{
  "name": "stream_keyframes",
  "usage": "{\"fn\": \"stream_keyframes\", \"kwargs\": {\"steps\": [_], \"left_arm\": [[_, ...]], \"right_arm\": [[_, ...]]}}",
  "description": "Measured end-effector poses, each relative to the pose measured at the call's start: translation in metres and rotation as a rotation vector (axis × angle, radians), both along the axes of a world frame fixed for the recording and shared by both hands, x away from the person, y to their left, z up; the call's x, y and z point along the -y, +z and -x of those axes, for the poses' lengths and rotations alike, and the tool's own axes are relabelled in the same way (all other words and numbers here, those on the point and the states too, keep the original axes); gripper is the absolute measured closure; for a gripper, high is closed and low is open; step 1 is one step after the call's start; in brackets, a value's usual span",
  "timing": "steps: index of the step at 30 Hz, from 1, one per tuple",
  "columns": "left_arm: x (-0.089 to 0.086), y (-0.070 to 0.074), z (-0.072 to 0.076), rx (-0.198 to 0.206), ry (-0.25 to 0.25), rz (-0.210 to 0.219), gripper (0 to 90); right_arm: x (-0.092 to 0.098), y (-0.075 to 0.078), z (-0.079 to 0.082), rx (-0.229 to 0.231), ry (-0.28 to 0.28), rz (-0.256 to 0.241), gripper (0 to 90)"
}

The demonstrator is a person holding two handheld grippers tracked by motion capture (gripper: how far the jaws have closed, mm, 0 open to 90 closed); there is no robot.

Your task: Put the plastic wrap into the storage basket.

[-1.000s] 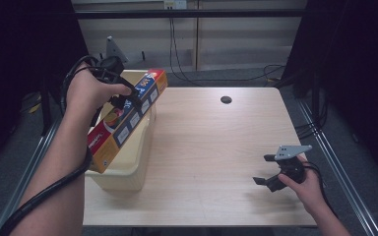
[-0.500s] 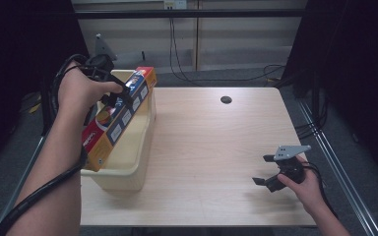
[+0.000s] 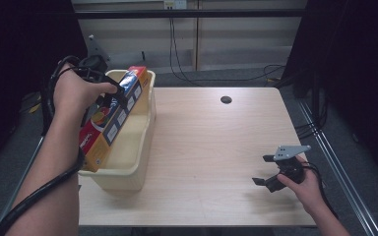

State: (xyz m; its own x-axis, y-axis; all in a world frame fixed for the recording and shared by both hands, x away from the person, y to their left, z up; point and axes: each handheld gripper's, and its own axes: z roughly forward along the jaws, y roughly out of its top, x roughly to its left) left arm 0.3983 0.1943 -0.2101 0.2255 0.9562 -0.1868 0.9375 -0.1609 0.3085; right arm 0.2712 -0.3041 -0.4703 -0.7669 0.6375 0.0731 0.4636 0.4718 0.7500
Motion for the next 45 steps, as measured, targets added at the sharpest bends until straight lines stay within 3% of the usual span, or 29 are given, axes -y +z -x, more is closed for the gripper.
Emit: {"fn": "stream_keyframes", "kwargs": {"steps": [23, 45], "left_arm": [[-0.004, -0.022, -0.003, -0.021, 0.053, -0.030, 40.4], [-0.008, -0.049, -0.004, -0.064, 0.074, -0.013, 40.4]], "right_arm": [[-0.001, 0.000, 0.000, 0.001, 0.005, -0.001, 3.0], [-0.003, -0.001, -0.001, 0.000, 0.014, -0.001, 3.0]]}}
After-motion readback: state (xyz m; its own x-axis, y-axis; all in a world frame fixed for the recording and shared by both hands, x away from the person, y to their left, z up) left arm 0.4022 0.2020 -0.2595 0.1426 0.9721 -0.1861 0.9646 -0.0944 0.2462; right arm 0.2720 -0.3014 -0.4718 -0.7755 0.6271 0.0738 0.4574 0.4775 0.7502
